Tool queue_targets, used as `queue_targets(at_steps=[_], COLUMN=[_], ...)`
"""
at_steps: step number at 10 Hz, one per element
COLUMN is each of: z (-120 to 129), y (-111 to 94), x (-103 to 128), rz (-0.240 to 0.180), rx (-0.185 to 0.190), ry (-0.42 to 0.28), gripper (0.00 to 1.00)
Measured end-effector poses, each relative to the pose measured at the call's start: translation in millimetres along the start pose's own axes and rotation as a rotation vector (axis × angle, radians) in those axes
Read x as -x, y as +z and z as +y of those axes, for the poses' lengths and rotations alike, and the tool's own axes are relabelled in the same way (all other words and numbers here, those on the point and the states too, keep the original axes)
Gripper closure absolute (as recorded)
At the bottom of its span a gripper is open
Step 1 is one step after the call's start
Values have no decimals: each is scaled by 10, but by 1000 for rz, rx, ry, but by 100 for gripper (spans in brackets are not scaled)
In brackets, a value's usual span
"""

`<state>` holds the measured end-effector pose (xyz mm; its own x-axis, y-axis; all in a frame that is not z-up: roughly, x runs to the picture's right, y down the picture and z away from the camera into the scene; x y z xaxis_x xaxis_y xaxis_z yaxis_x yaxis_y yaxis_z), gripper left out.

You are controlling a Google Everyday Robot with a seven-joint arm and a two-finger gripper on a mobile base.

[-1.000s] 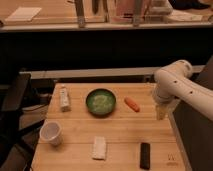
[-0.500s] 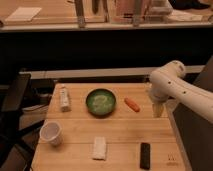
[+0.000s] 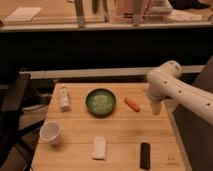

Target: Drag the pepper across the table

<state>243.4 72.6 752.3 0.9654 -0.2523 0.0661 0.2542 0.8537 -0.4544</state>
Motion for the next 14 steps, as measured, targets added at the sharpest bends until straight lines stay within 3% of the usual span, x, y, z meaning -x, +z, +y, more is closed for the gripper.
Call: queue_targets(at_steps=[14], z=[-405], y=[321], x=[-91], rz=[1], rx=[-38], ry=[-194], gripper=[20])
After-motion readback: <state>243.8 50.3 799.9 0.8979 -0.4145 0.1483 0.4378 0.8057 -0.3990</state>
